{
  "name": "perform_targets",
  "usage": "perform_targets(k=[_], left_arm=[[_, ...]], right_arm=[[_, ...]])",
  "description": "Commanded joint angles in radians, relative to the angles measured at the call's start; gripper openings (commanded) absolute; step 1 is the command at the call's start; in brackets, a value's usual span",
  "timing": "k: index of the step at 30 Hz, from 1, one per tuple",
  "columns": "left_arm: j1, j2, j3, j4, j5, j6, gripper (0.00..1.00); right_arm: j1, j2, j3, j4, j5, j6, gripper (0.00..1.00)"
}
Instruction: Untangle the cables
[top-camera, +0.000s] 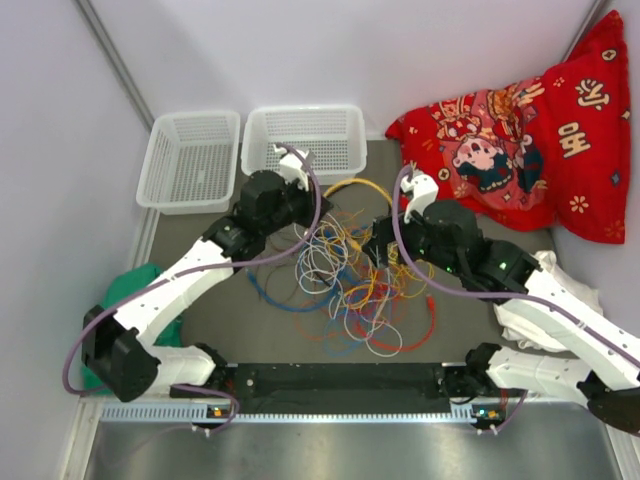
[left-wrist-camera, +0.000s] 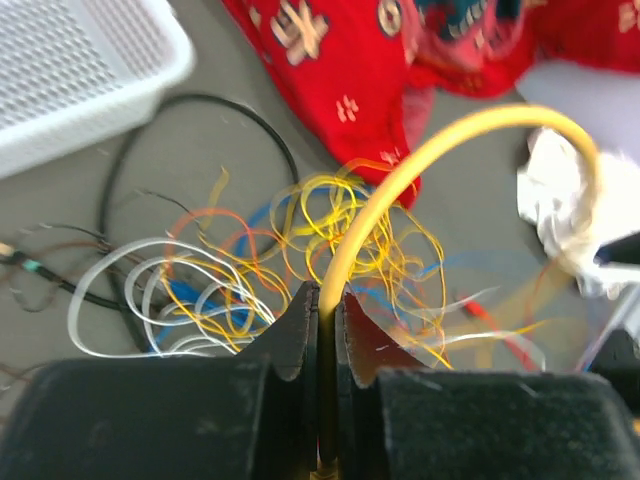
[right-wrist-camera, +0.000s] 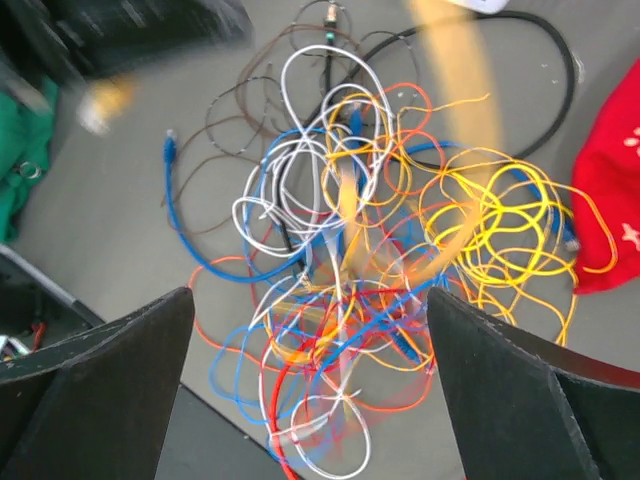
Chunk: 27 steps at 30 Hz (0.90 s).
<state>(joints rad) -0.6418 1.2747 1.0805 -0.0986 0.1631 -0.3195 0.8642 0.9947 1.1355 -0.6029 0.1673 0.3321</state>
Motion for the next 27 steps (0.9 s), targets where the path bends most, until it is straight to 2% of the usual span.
perform_targets(k=[1, 8, 11, 13, 18, 23, 27], left_arm=[[0.005, 0.006, 0.171, -0.024, -0.138, -0.029, 0.0], [0.01, 0.116, 0.416, -0.186, -0.347, -0.024, 0.0], [0.05, 0.236, 0.538, -0.272, -0.411, -0.096, 0.0], [0.126, 0.294, 0.617, -0.321, -0.409, -0.154, 0.0], [0.361, 0.495, 0.728, -0.383, -0.258, -0.403, 0.0], [0.404, 0.642, 0.821, -0.354, -0.254, -0.44, 0.0], [0.425, 0.767, 0.97, -0.352, -0.234, -0.469, 0.0]], right_arm=[[0.006, -0.039, 0.046, -0.021, 0.087, 0.01, 0.99], [0.006, -0.155, -0.022, -0.008, 0.274, 0.051, 0.99], [0.006, -0.217, -0.068, 0.014, 0.317, 0.079, 0.99], [0.006, -0.246, -0.098, 0.025, 0.324, 0.087, 0.99], [0.006, -0.264, -0.146, 0.009, 0.334, 0.122, 0.99], [0.006, -0.266, -0.186, 0.029, 0.311, 0.128, 0.99], [0.006, -0.254, -0.212, 0.037, 0.314, 0.117, 0.99]])
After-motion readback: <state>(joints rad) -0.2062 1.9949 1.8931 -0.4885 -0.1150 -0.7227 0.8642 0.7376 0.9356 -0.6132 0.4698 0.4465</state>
